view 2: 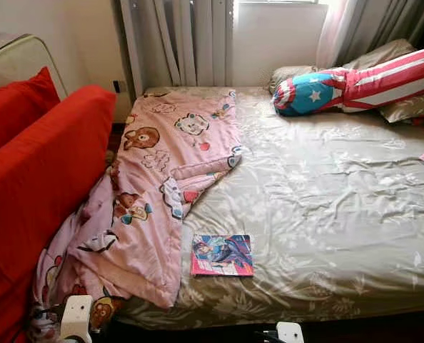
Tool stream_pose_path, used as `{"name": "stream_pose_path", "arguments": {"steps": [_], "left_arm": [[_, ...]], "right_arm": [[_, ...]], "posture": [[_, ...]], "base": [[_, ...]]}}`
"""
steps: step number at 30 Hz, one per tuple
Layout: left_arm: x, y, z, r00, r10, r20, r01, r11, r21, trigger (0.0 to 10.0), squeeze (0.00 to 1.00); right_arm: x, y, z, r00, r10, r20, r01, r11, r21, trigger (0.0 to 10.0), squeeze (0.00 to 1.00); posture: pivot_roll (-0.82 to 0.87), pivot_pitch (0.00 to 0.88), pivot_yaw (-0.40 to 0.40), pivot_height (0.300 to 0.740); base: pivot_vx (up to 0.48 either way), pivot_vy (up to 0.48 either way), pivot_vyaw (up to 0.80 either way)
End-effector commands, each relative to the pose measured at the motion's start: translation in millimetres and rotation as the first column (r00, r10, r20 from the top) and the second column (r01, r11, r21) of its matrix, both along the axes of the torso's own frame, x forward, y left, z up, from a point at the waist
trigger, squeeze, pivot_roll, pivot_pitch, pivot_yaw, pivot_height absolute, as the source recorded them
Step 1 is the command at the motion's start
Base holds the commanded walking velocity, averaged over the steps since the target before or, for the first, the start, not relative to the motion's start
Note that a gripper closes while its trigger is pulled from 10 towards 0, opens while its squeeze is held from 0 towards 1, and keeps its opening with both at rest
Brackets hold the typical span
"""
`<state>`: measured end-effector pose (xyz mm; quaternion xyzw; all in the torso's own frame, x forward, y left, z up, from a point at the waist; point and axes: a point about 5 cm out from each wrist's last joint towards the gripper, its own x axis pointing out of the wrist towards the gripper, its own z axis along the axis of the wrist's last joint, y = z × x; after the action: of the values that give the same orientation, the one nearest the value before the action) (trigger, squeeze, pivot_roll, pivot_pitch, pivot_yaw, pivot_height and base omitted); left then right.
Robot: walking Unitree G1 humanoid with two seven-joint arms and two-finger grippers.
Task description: Clean up the room
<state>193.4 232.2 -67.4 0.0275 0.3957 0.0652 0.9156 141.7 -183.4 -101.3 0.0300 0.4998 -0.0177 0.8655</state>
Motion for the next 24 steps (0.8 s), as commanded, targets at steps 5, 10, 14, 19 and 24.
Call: {"name": "stream_pose_path", "arguments": {"steps": [5,10,14,19,24], "left_arm": [[4.2,-1.7,2.0,1.0,0.006,0.016,-0.006,1.0,-0.011,10.0,0.0],[4.2,-1.7,2.1,1.0,0.005,0.018,-0.004,1.0,-0.01,10.0,0.0],[4.2,-2.2,2.0,1.0,0.004,0.019,-0.004,1.0,-0.012,10.0,0.0],[4.4,-2.6,2.1,1.0,0.003,0.021,-0.003,1.0,-0.012,10.0,0.0],[4.9,-3.0,2.4,1.0,0.004,0.025,-0.004,1.0,-0.014,10.0,0.0]], "right_arm": [[2.2,-1.2,1.0,1.0,-0.009,0.01,0.009,1.0,-0.002,10.0,0.0],[2.3,-0.9,1.1,1.0,-0.009,0.012,0.009,1.0,0.001,10.0,0.0],[2.2,-0.9,1.1,1.0,-0.012,0.014,0.012,1.0,0.003,10.0,0.0],[2.8,-0.3,1.3,1.0,0.006,0.017,-0.006,1.0,0.0,10.0,0.0],[4.5,5.9,1.2,1.0,0.014,0.019,-0.014,1.0,0.002,10.0,0.0]], "posture": [[0.04,0.0,-0.02,0.74],[0.04,0.0,-0.02,0.74],[0.04,0.0,-0.02,0.74],[0.04,0.0,-0.02,0.74],[0.04,0.0,-0.02,0.74]], "base": [[0.0,0.0,0.0],[0.0,0.0,0.0],[0.188,0.0,0.0],[0.261,0.0,0.0],[0.268,0.0,0.56]]}}
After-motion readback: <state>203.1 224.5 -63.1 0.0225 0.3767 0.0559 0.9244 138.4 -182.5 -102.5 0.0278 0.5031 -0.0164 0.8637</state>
